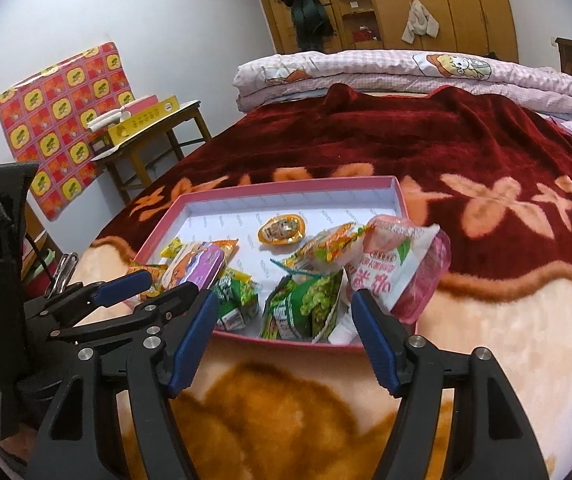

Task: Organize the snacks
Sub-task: 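Withdraw both open tools back from the filled box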

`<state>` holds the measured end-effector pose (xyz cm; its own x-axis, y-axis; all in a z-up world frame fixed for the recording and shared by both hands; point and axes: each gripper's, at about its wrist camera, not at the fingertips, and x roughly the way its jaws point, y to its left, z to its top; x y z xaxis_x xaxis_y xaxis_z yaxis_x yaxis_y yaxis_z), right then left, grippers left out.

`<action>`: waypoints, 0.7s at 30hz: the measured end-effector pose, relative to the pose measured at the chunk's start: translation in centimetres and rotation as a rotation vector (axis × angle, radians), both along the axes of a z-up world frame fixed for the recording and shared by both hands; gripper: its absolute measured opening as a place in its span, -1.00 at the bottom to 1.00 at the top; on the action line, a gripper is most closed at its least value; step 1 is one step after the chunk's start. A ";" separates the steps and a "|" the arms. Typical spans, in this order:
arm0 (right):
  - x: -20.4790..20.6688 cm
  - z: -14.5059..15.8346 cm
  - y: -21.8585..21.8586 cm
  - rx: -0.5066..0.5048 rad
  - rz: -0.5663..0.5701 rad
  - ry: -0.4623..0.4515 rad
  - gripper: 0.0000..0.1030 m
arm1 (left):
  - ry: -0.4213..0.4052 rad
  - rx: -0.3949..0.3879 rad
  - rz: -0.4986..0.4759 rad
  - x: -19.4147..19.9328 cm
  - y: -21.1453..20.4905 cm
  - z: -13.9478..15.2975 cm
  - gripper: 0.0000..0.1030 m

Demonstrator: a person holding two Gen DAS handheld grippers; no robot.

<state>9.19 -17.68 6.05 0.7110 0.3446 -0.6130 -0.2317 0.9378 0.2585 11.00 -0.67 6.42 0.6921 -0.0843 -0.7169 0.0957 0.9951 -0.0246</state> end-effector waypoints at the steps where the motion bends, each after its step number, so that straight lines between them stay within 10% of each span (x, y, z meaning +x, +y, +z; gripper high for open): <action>1: -0.2 -0.1 -0.1 0.004 -0.004 0.003 0.37 | 0.000 0.000 0.001 -0.2 0.0 -0.1 0.12; 21: -1.3 -1.4 -0.4 0.002 -0.017 0.040 0.37 | 0.003 0.006 0.024 -1.2 0.3 -0.7 0.12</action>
<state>7.90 -18.10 4.63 0.6913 0.3345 -0.6405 -0.2055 0.9408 0.2696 9.80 -0.41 5.69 0.6914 -0.0640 -0.7196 0.0721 0.9972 -0.0194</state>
